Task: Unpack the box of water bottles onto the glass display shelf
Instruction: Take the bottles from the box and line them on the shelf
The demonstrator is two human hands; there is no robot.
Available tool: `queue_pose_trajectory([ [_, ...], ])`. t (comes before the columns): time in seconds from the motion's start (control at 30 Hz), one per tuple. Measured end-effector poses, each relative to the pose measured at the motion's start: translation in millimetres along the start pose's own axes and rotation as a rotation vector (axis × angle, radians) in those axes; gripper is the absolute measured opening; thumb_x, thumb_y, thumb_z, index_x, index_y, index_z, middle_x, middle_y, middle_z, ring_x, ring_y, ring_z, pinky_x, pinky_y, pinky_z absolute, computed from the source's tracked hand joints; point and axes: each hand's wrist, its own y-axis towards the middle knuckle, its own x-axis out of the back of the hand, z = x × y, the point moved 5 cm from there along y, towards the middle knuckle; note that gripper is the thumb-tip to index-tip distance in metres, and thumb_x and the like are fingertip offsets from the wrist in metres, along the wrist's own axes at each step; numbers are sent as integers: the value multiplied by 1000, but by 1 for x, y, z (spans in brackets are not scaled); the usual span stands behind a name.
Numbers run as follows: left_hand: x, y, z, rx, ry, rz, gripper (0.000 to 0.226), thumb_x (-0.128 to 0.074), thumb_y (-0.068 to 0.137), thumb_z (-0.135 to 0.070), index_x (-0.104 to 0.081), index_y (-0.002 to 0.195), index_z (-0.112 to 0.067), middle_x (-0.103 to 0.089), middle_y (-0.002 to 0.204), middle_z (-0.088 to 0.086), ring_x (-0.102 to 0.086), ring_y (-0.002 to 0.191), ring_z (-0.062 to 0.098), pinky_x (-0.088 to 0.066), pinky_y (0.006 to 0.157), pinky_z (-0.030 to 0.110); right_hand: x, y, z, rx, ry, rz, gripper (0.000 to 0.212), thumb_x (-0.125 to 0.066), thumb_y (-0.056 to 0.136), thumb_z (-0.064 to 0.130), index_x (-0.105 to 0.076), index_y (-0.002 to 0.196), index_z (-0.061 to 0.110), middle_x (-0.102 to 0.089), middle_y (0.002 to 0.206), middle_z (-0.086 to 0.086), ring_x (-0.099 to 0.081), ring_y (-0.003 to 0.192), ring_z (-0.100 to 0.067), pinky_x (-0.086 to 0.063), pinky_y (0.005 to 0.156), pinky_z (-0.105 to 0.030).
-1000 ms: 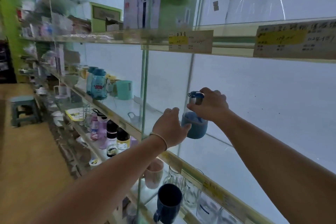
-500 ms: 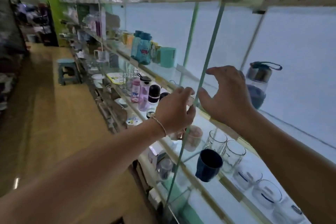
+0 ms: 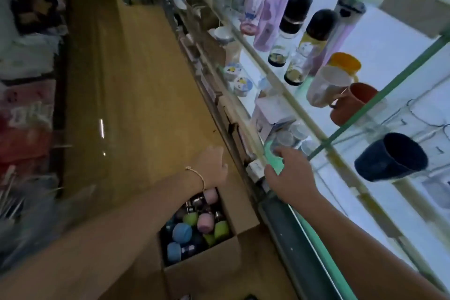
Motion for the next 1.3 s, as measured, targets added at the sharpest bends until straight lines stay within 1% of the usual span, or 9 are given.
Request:
queue_pose_trajectory([
  [0.17, -101, -11, 100, 152, -10, 129, 23, -49, 92, -30, -55, 104, -11, -61, 109, 11, -58, 93, 28, -46, 73, 34, -143, -2, -41, -117, -73, 329, 47, -61, 90, 28, -54, 134, 10, -59, 123, -13, -55, 115, -31, -46, 98, -40],
  [0.23, -142, -15, 132, 222, -36, 185, 16, -49, 92, -28, -51, 97, -13, -61, 105, 14, -60, 90, 31, -46, 71, 36, -197, -8, -59, -160, -71, 423, 48, -59, 92, 27, -51, 137, 10, -57, 128, -11, -54, 118, -28, -46, 98, -36],
  [0.37, -223, -19, 194, 340, -121, 209, 27, -53, 91, -27, -54, 112, -10, -61, 109, 13, -59, 99, 30, -48, 77, 35, -303, -28, -97, -218, -20, 541, 42, -63, 90, 25, -55, 130, 16, -59, 119, -8, -55, 111, -27, -43, 82, -28],
  [0.53, -316, -24, 269, 552, -281, 226, 31, -55, 95, -27, -52, 121, -10, -64, 101, 12, -60, 90, 26, -51, 74, 36, -420, -43, -132, -168, -43, 687, 37, -60, 89, 22, -57, 124, 12, -59, 115, -10, -54, 111, -28, -43, 85, -32],
  [0.63, -369, -27, 310, 675, -367, 228, 37, -57, 94, -26, -50, 125, -8, -64, 97, 12, -61, 87, 27, -54, 77, 40, -484, -45, -148, -168, -4, 721, 48, -62, 90, 23, -54, 135, 11, -59, 122, -11, -54, 115, -28, -44, 90, -32],
  [0.87, -477, -33, 373, 837, -483, 267, 29, -56, 92, -26, -54, 115, -8, -64, 108, 16, -61, 97, 32, -51, 82, 37, -616, -36, -164, -149, 14, 763, 52, -69, 81, 33, -57, 126, 11, -64, 112, -11, -60, 103, -31, -50, 78, -35],
  [0.97, -506, -27, 384, 838, -488, 312, 35, -53, 96, -28, -52, 125, -9, -60, 118, 12, -58, 103, 29, -41, 76, 28, -658, -27, -167, -163, -17, 769, 63, -71, 78, 35, -51, 133, 11, -57, 122, -15, -55, 111, -33, -49, 88, -39],
  [1.13, -539, -13, 409, 994, -676, 249, 28, -51, 98, -35, -54, 110, -10, -59, 107, 9, -52, 88, 21, -41, 75, 28, -708, -8, -170, -135, -113, 774, 87, -79, 75, 42, -38, 145, 12, -45, 136, -19, -45, 124, -39, -40, 101, -41],
  [1.3, -550, -5, 424, 1091, -832, 219, 30, -55, 92, -44, -54, 104, -16, -57, 100, 5, -61, 96, 30, -57, 85, 45, -741, 1, -169, -115, -205, 825, 92, -80, 69, 49, -36, 143, 17, -45, 134, -18, -45, 123, -40, -42, 99, -42],
])
